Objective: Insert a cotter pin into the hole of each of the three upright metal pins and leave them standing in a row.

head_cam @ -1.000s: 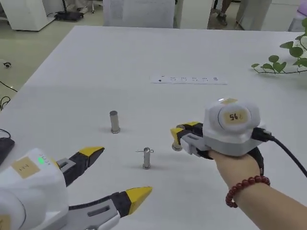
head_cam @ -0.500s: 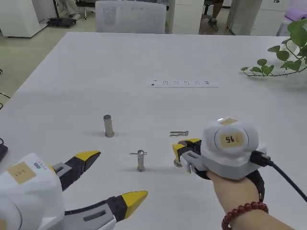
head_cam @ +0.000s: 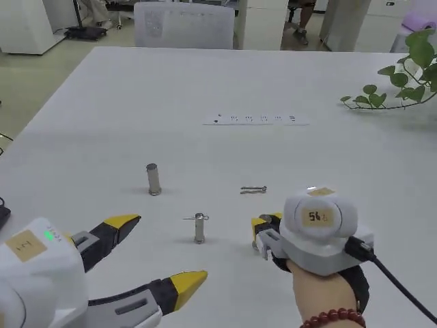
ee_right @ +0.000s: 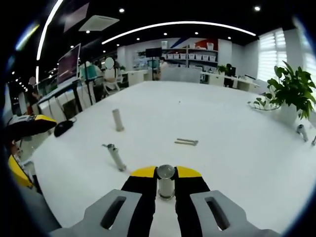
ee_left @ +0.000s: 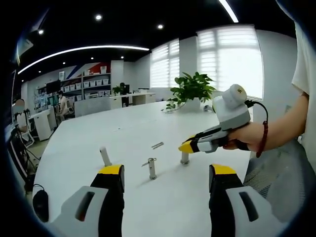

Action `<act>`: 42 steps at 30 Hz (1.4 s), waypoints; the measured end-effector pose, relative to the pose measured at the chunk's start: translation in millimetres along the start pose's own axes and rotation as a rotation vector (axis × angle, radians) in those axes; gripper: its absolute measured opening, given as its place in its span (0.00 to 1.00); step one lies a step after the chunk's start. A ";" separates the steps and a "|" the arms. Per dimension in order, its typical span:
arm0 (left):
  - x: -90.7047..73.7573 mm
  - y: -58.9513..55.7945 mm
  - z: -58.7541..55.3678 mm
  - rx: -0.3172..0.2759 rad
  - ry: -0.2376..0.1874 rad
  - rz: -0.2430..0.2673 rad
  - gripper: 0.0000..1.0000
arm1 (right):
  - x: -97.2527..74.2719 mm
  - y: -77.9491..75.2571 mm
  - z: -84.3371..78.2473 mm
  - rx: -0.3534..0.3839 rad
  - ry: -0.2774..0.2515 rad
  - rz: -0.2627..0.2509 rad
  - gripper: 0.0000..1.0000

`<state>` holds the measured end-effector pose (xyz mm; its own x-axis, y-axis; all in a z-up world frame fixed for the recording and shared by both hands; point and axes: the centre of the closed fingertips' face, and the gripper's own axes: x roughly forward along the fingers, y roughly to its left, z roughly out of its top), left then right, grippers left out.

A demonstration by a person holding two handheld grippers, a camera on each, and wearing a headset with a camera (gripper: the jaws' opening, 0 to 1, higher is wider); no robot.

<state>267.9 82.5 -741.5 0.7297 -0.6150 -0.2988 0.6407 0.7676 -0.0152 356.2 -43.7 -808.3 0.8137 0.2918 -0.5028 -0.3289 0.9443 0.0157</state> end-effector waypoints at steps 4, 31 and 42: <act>-1.1 -0.9 -0.2 -0.002 0.003 -0.009 0.69 | 0.6 1.7 -5.5 0.017 0.006 -0.004 0.14; -1.1 0.5 -2.0 0.001 0.015 -0.006 0.69 | -0.3 2.4 -10.1 0.062 -0.014 -0.018 0.16; -0.4 -3.5 -0.5 0.008 0.019 -0.010 0.71 | -5.7 5.0 -11.8 0.087 -0.023 0.039 0.26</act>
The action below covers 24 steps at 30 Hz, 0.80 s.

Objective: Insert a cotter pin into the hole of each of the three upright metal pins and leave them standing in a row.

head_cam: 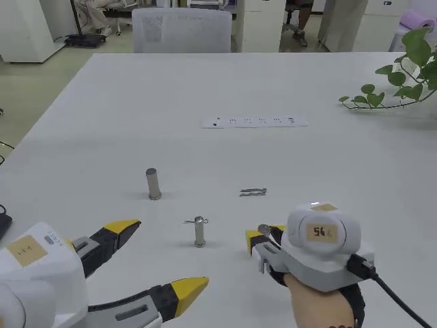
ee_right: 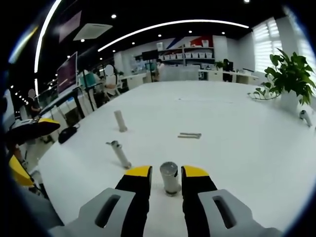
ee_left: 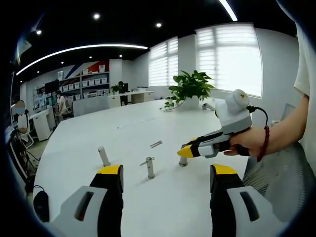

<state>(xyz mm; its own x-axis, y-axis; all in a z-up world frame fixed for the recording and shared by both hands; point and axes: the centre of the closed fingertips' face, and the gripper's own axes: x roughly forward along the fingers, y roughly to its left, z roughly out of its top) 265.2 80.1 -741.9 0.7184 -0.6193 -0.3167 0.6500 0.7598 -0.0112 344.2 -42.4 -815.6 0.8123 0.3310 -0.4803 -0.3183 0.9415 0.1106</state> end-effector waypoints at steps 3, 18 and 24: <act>0.4 -2.2 -0.7 -0.004 0.000 0.000 0.73 | -2.7 0.6 0.9 0.010 -0.003 0.021 0.31; 3.2 -8.1 -1.2 -0.023 -0.008 0.001 0.82 | -17.0 -14.3 18.8 0.008 -0.006 0.094 0.34; 5.6 -9.1 -1.4 -0.033 -0.010 -0.003 0.86 | -15.0 -28.2 26.3 -0.011 0.006 0.101 0.34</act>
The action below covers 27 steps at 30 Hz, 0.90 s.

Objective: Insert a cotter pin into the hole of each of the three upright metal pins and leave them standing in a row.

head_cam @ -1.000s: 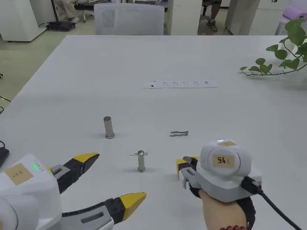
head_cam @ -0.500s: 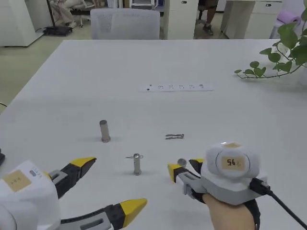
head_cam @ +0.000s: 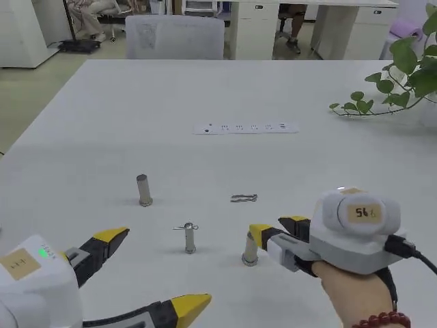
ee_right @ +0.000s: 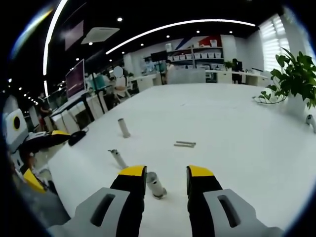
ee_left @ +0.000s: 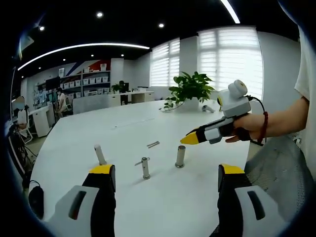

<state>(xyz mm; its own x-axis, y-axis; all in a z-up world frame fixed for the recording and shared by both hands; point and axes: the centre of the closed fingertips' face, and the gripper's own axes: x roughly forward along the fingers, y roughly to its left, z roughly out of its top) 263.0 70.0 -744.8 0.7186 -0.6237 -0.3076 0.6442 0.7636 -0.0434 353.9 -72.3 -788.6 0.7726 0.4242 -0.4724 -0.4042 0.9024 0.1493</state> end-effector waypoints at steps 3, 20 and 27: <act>1.2 -1.4 -1.7 0.005 0.009 -0.005 0.86 | 3.2 -8.8 3.1 -0.006 0.015 0.007 0.34; 1.8 4.5 -3.6 -0.002 0.017 0.002 0.86 | 36.2 -20.6 5.7 -0.181 0.142 0.160 0.32; 2.5 11.3 -2.5 -0.002 0.011 0.021 0.84 | 50.4 -18.0 6.6 -0.328 0.201 0.224 0.31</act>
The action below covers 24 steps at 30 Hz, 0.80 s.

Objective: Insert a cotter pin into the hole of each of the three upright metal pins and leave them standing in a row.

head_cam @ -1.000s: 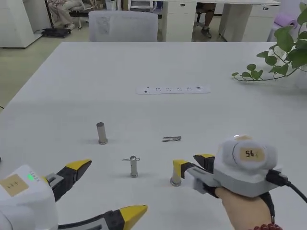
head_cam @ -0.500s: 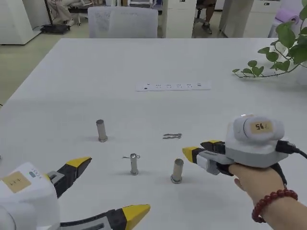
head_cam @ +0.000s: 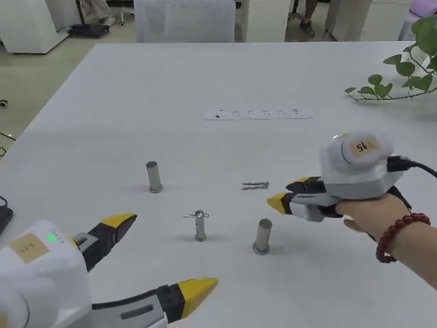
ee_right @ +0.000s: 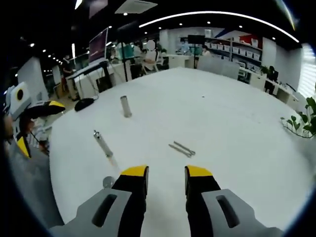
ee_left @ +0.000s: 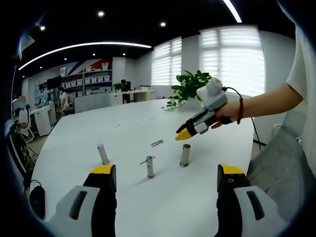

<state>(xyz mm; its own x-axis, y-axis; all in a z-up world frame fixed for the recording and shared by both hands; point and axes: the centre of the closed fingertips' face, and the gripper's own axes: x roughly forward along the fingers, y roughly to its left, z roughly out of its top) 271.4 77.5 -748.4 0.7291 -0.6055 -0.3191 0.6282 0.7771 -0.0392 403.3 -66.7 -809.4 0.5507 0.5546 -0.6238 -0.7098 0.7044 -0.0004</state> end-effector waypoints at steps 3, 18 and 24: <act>0.3 1.3 1.0 -0.004 -0.006 0.005 0.84 | 6.2 1.7 4.6 -0.013 0.006 0.030 0.31; 2.6 10.8 -3.8 -0.017 0.006 0.031 0.82 | 44.2 -11.0 13.6 -0.086 0.094 0.143 0.29; 3.3 14.4 -4.5 -0.004 0.008 0.034 0.81 | 52.6 -15.0 8.9 -0.114 0.129 0.144 0.25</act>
<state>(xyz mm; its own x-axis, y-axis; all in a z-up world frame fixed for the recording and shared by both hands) 281.6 87.5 -754.3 0.7479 -0.5770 -0.3283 0.6016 0.7981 -0.0322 446.8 -44.1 -835.2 0.3844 0.5797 -0.7184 -0.8264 0.5629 0.0120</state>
